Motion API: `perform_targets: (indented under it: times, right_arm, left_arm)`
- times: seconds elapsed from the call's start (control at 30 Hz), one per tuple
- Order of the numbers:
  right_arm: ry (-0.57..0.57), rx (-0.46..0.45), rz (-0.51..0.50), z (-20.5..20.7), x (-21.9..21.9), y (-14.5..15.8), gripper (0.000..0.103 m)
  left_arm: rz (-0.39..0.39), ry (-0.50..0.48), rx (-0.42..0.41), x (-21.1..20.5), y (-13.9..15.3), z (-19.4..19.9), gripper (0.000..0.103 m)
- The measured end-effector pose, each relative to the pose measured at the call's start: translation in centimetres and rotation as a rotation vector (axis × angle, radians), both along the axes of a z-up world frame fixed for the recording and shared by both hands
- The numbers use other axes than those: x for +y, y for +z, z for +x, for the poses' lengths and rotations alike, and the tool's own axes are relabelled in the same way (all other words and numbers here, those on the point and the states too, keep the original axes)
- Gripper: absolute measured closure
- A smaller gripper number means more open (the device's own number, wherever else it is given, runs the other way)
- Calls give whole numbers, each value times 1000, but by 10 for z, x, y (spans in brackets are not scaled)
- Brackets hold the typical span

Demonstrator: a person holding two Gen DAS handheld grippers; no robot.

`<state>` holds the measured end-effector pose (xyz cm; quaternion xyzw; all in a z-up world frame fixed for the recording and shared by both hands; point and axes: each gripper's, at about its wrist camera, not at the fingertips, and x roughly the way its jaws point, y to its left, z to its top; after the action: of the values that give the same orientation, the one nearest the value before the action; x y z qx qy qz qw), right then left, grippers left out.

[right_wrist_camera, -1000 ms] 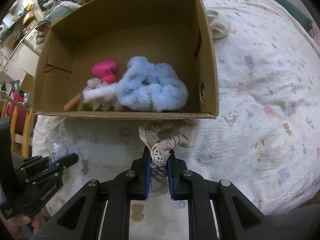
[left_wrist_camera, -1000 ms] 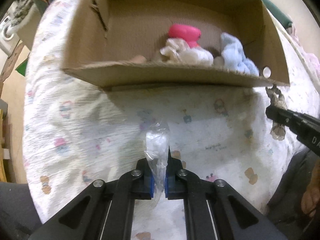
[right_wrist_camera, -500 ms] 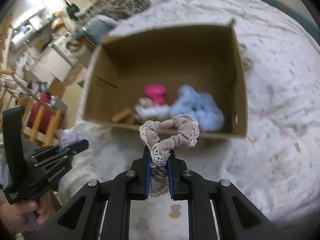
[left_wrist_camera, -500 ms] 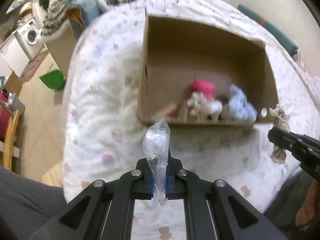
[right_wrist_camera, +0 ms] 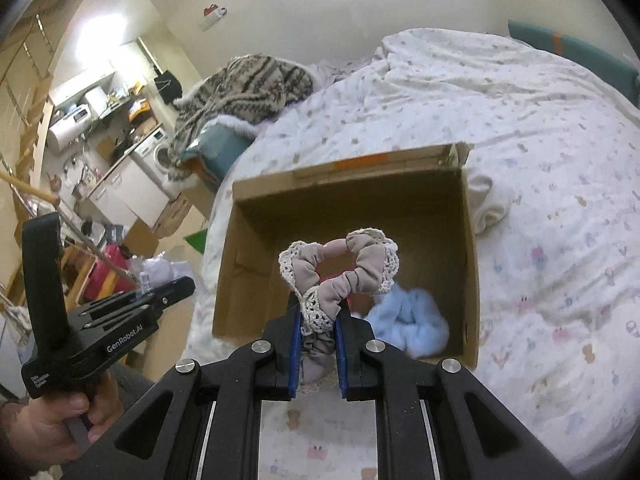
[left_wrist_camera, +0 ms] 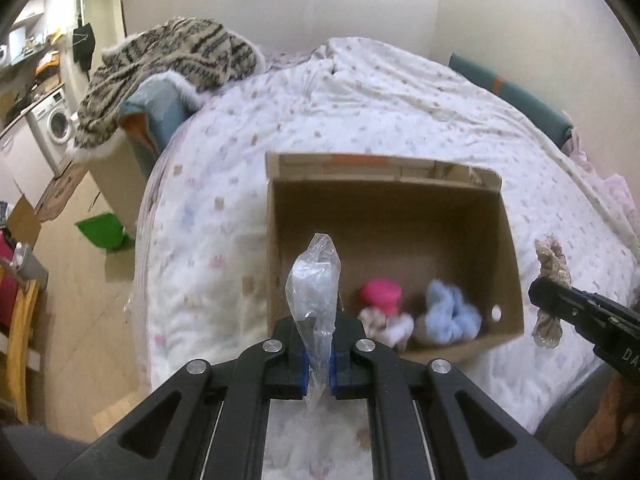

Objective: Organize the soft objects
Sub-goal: 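Lift and carry the scrunchie into the box while the left gripper carries the bag in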

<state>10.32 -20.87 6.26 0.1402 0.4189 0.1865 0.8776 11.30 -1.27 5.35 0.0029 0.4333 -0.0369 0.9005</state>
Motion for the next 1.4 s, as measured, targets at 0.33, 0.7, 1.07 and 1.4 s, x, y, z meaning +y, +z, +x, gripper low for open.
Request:
perform_targets:
  times: [0.33,0.7,1.07,1.4]
  right_arm:
    - [-44,15,-24,49,-5,-17,87]
    - [-68,132,-63,68,-2,-73,87]
    - [-60,167,-87,70,2,-94,87]
    - [-51,174,-80,72,3,-97,86]
  left_arm:
    - [7,-23,-6,-15,-12,44,96]
    - [3,-18,62,-17,-68,64,96]
    - [-5,-7,73,-16,-78,67,96]
    - [0,-11,73,-18,-81,66,96]
